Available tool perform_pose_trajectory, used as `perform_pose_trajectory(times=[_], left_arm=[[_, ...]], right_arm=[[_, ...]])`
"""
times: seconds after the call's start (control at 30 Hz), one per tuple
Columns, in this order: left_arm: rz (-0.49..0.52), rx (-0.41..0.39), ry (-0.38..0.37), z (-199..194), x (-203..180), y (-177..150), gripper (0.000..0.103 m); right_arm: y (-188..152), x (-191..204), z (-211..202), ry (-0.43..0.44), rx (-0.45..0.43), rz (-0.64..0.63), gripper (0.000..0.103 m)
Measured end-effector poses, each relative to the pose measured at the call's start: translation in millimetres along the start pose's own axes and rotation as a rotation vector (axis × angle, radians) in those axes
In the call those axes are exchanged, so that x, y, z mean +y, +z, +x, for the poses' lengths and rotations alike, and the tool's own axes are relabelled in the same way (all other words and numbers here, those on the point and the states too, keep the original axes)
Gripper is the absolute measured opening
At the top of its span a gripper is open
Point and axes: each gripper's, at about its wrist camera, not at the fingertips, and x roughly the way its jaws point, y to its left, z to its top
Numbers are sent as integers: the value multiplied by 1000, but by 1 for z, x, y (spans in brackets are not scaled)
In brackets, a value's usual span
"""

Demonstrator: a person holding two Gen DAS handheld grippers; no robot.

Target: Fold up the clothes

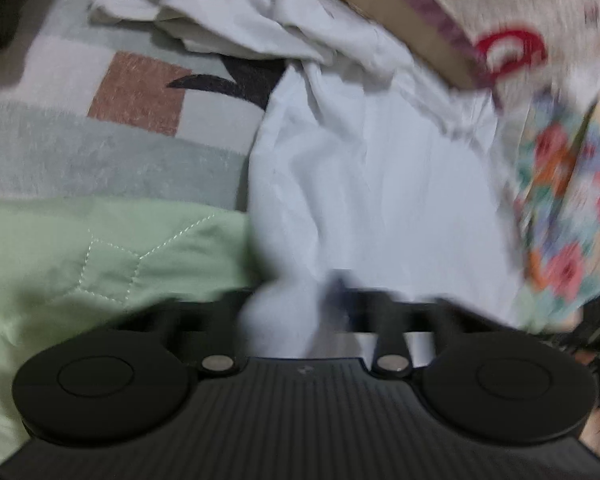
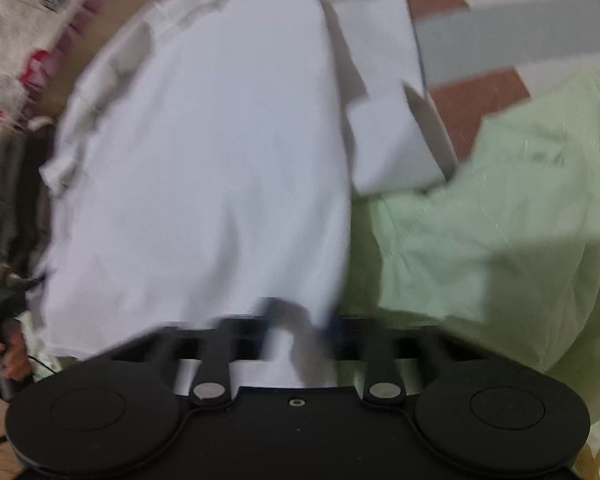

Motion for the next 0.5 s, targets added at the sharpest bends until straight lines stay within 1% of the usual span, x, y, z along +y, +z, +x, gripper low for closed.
perform_pose_trajectory(times=[0.07, 0.13, 0.17, 0.3, 0.37, 0.4, 0.43, 0.5], left_arm=[[7, -25, -12, -12, -4, 3, 4], [33, -82, -16, -38, -13, 8, 3], [35, -99, -42, -53, -16, 10, 3], [67, -92, -111, -108, -32, 8, 2], [116, -70, -87, -118, -38, -2, 2], [121, -42, -72, -116, -36, -8, 3], [118, -3, -64, -109, -33, -14, 3], [93, 82, -6, -81, -22, -25, 3]], right_arm=[[-2, 15, -11, 10, -36, -99, 6], [-5, 33, -25, 6, -58, -194, 6], [-7, 35, -35, -8, -62, -215, 6], [-19, 40, -76, -82, -78, -279, 6], [-25, 42, -96, -119, -86, -311, 6], [-27, 43, -107, -137, -90, -326, 6], [-30, 34, -106, -154, -68, -325, 6], [-35, 20, -83, -187, 6, -307, 6]])
